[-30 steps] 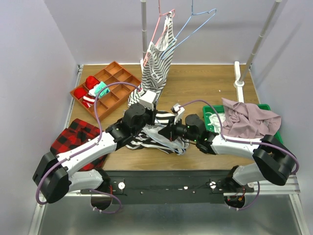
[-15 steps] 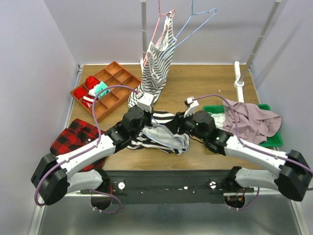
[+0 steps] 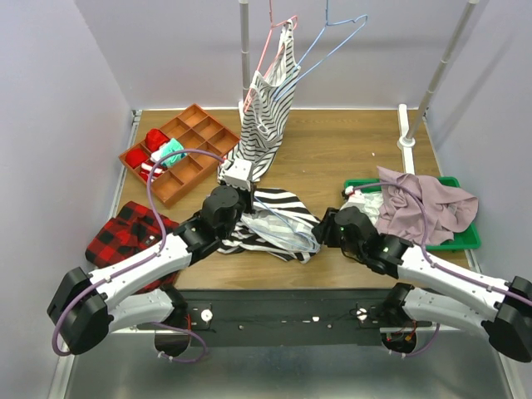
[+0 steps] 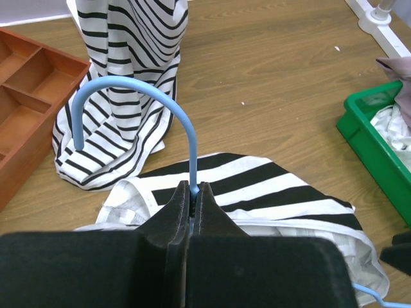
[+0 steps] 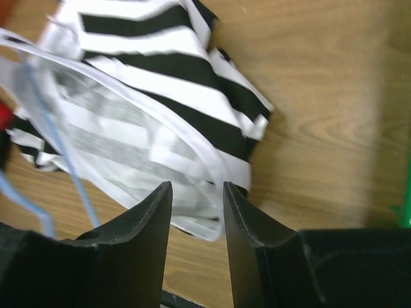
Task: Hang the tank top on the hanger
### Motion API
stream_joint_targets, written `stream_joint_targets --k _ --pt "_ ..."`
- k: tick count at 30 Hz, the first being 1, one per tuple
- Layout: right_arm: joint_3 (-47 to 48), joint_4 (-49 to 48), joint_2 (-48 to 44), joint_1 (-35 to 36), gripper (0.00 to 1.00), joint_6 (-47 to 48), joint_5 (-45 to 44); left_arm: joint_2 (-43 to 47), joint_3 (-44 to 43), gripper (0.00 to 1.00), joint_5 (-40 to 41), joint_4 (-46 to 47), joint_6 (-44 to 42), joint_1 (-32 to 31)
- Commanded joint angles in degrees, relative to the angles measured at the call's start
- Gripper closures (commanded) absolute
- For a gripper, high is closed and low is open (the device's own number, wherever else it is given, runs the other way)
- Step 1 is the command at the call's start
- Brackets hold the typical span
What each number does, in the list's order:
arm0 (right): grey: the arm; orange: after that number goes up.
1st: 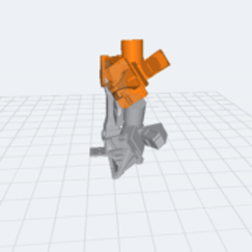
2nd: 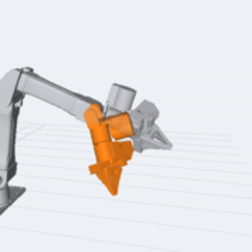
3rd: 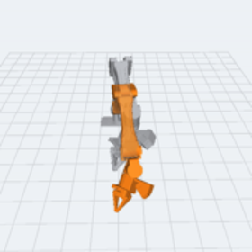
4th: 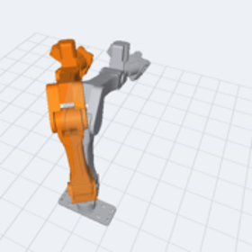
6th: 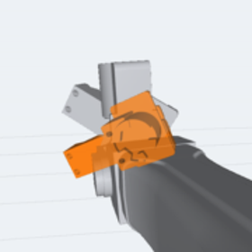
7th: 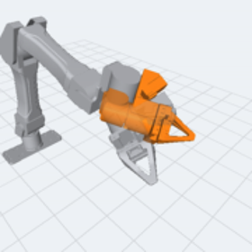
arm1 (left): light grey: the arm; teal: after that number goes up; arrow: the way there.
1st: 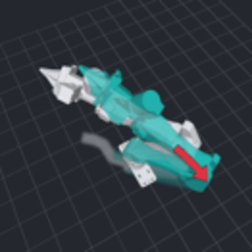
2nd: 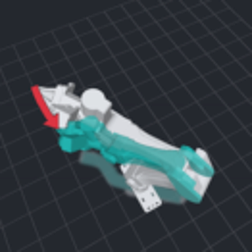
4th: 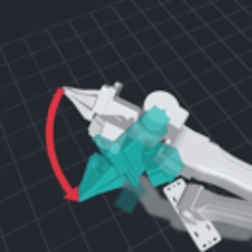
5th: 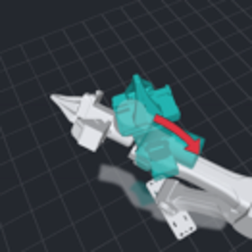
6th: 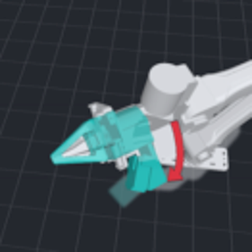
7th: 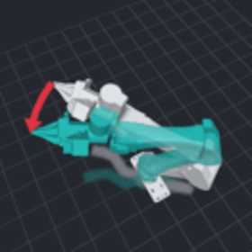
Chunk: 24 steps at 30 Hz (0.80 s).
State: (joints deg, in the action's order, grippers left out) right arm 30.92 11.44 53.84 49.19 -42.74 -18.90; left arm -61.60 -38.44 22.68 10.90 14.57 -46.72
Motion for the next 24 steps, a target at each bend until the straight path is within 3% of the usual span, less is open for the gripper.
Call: stream_joint_targets --k 1,14,22,24 --pt "-2.4 3.3 1.9 0.4 0.55 -4.2 -0.4 1.1 0.2 1.00 3.5 3.2 0.8 -0.4" --pt "-3.7 -1.1 7.6 0.4 0.59 -4.2 0.9 -0.6 -0.4 1.00 4.2 3.4 0.8 -0.5" --pt "-0.3 6.2 1.8 0.5 0.99 -3.7 -3.6 -1.3 0.2 1.00 7.1 4.7 0.6 -0.5" --pt "1.1 8.9 -0.1 0.5 0.99 -3.1 -3.4 -2.2 0.1 1.00 7.8 5.3 0.5 -0.5"
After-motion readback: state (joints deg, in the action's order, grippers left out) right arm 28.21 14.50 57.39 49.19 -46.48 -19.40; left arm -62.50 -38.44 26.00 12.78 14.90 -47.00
